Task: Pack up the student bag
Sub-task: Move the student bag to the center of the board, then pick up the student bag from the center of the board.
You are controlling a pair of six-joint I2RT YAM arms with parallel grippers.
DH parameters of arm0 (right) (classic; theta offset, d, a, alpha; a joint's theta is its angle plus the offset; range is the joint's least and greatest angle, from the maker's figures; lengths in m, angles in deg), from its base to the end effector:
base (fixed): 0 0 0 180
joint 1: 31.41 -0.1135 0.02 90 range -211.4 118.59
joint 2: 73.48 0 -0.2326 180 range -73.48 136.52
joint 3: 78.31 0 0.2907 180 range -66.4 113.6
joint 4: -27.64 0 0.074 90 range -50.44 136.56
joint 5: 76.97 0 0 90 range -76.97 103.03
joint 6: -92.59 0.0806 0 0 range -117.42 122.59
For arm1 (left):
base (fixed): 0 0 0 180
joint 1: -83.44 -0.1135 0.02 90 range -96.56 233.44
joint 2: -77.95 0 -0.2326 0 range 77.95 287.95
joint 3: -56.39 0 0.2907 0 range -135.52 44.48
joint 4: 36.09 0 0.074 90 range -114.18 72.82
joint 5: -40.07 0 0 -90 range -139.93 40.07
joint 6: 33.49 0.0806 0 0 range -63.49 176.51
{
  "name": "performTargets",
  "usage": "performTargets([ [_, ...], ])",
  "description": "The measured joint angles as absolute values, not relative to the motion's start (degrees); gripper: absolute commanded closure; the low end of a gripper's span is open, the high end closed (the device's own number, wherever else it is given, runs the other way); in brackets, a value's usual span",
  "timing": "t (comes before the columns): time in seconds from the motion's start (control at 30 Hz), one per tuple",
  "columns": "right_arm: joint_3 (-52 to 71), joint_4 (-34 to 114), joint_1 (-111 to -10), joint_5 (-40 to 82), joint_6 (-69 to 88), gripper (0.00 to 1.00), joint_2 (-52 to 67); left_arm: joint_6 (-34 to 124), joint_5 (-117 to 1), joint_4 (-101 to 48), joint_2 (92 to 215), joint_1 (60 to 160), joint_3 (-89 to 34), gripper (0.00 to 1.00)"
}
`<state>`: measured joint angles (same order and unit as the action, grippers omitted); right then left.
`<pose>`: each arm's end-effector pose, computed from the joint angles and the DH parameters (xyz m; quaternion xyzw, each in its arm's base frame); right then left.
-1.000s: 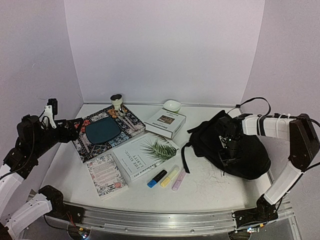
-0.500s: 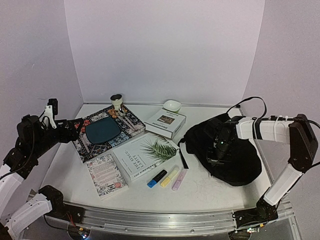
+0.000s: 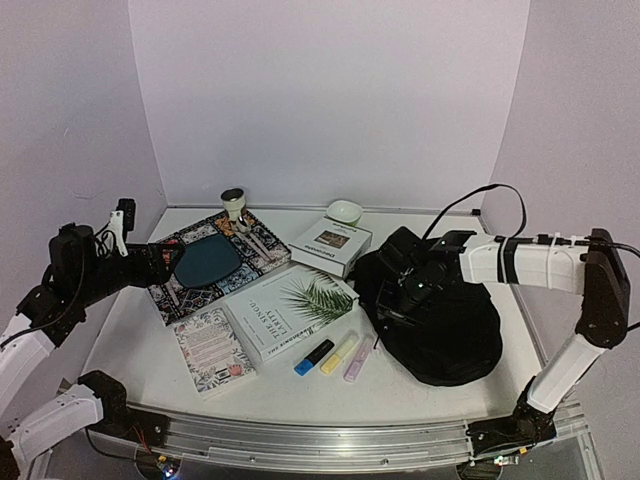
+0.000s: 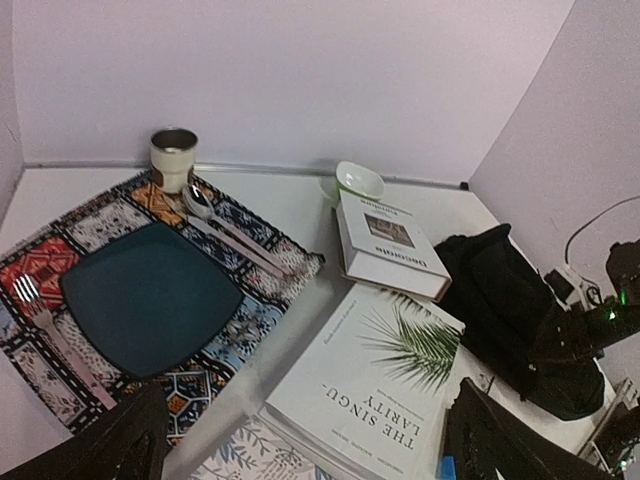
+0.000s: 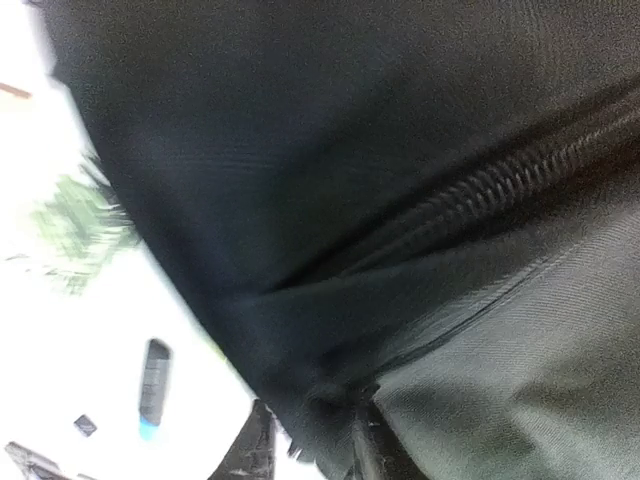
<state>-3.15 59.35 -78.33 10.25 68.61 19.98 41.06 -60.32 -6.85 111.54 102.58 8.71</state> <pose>0.2824 0.2963 0.1360 0.1640 0.9251 0.2724 0.2078 0.2372 -0.0977 0.2729 0.0805 0.7887 -0.2486 0.5565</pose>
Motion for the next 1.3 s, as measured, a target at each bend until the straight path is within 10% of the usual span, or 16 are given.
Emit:
performTargets([
  [0.23,-1.4,56.7,-78.3,10.5,62.2,0.25,19.4,35.6,-64.7,-7.8,122.0,102.6,8.6,0.04],
  [0.87,-19.2,58.1,-48.3,16.1,36.1,0.14,1.7,17.0,-52.9,-12.9,139.0,124.0,6.4,0.05],
  [1.3,-32.8,51.6,-51.8,27.3,38.1,0.14,-2.3,12.3,-43.7,-17.2,158.5,138.2,-6.7,0.06],
])
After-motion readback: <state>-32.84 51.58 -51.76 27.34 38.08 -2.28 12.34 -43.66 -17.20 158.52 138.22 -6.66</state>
